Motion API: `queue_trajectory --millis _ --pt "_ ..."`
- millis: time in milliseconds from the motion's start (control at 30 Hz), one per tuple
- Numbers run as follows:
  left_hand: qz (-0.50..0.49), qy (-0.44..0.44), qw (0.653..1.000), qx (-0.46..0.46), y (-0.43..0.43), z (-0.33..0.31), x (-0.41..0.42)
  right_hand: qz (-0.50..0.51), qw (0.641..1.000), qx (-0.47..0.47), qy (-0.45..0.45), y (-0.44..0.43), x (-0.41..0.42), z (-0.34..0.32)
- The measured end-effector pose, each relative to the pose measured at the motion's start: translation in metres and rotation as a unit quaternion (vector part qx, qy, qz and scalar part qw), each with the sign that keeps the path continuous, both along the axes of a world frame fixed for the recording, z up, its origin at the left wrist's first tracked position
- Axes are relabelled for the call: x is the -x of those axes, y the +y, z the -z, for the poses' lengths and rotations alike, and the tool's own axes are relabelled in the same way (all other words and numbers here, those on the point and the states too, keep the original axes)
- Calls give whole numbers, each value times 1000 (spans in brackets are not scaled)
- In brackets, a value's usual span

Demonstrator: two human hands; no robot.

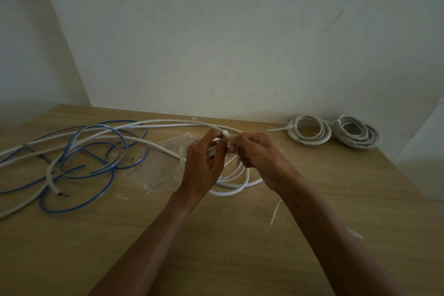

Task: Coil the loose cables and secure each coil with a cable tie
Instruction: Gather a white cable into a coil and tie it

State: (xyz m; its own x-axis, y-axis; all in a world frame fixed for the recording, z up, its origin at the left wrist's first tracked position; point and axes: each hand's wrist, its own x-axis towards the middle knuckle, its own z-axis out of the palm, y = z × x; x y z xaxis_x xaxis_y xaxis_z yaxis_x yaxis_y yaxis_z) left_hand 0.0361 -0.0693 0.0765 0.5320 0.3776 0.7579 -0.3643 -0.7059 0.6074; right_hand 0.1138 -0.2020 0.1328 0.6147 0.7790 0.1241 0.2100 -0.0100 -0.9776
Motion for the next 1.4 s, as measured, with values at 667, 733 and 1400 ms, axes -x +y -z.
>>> queue_trajectory --millis 667,733,1400 --pt "14 25 997 -72 -1 -3 2 18 999 -28 -5 -4 -3 3" --pt "23 31 996 -76 -1 -4 2 21 999 -20 -12 -7 -4 1" --pt "174 151 969 84 -19 -13 5 160 986 -51 -4 -7 -28 0"
